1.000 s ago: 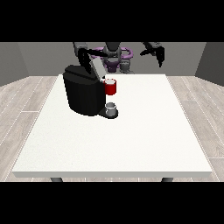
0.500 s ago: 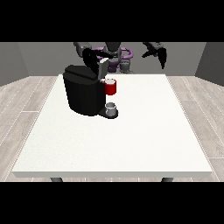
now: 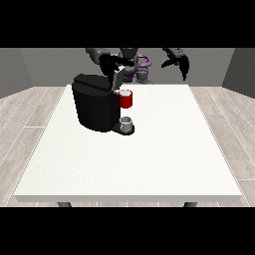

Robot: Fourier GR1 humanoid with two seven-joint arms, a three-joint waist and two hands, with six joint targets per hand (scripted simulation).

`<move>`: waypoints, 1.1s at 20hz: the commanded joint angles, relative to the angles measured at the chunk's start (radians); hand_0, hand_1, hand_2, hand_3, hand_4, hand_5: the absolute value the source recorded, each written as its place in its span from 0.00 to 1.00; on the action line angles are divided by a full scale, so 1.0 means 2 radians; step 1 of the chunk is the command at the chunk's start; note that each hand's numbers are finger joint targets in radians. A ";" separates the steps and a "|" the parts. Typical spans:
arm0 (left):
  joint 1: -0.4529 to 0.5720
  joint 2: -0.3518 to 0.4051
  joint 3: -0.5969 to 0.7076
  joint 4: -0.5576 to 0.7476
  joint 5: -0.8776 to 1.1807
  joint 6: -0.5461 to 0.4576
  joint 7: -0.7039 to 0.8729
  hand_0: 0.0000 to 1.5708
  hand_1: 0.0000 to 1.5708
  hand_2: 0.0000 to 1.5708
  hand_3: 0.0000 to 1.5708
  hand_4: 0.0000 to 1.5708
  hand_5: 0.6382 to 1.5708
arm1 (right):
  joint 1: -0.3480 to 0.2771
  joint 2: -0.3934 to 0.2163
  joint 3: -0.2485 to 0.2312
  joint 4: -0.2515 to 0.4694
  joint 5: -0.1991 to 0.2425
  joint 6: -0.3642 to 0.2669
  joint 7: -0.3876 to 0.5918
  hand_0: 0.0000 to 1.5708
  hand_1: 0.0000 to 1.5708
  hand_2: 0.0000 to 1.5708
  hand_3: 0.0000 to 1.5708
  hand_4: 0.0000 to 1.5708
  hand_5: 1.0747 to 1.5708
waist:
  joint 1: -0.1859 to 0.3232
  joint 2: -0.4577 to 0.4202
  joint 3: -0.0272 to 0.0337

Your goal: Insert the coffee pod into the coffee machine and close the lid

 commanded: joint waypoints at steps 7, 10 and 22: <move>-0.023 0.000 -0.016 -0.009 0.005 -0.019 0.000 0.00 0.00 0.00 0.00 0.23 1.00 | -0.079 -0.011 0.040 -0.021 0.045 -0.006 -0.006 0.00 0.00 0.00 0.00 0.19 1.00 | 0.066 0.030 -0.0048; -0.030 0.005 -0.004 0.012 0.000 -0.007 -0.023 0.00 0.00 0.00 0.00 0.24 1.00 | -0.118 0.005 0.042 -0.012 0.048 -0.009 0.014 0.00 0.00 0.00 0.00 0.15 1.00 | 0.051 0.042 -0.0049; -0.067 0.008 -0.005 -0.011 0.019 -0.019 -0.012 0.00 0.00 0.00 0.00 0.25 1.00 | -0.224 -0.003 0.035 0.062 0.089 -0.028 0.008 0.00 0.00 0.00 0.00 0.00 1.00 | 0.096 0.085 -0.0049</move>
